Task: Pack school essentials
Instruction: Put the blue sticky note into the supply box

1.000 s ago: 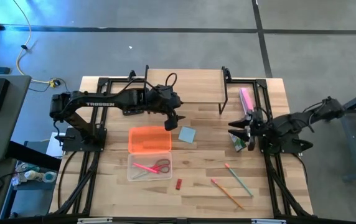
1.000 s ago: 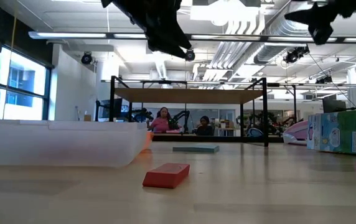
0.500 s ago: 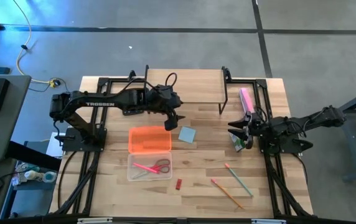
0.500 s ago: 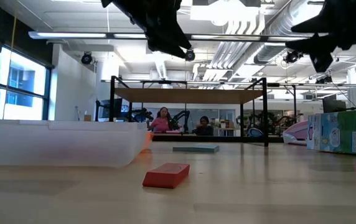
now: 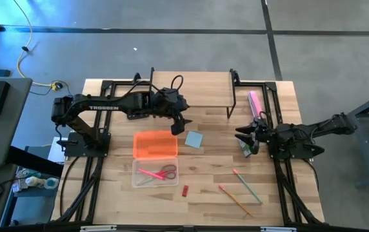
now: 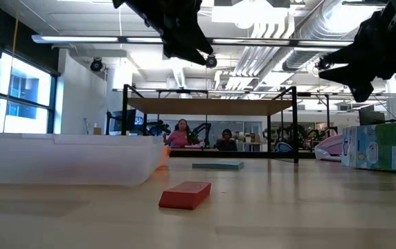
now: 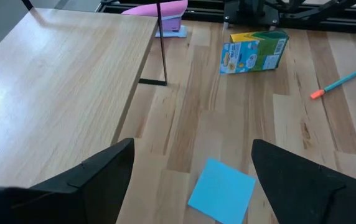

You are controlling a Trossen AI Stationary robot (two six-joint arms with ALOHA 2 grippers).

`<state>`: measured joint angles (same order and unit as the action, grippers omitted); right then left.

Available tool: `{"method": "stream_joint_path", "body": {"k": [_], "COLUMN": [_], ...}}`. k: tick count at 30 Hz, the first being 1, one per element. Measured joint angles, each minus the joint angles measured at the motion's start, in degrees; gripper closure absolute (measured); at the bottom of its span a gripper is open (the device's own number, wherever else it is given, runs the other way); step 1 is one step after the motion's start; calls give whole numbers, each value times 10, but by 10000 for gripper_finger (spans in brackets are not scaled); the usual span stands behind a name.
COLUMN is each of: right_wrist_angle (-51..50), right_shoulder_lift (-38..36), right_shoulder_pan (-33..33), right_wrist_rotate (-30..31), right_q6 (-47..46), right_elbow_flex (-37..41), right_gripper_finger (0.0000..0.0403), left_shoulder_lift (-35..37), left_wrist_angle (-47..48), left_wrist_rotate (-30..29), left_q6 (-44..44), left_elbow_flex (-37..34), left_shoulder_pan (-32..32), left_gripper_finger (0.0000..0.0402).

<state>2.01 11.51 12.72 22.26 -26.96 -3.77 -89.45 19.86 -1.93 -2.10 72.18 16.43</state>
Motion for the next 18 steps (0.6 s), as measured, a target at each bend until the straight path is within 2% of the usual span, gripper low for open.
{"method": "stream_joint_path", "body": {"k": [18], "right_wrist_angle": [-32], "right_shoulder_lift": [0], "right_shoulder_pan": [-1], "right_wrist_rotate": [31], "right_q6": [0], "right_elbow_flex": [0], "right_gripper_finger": [238], "left_shoulder_lift": [0], "left_wrist_angle": [0], "left_wrist_rotate": [0], "left_q6": [4], "left_elbow_flex": [0], "left_shoulder_pan": [0], "left_gripper_finger": [87]}}
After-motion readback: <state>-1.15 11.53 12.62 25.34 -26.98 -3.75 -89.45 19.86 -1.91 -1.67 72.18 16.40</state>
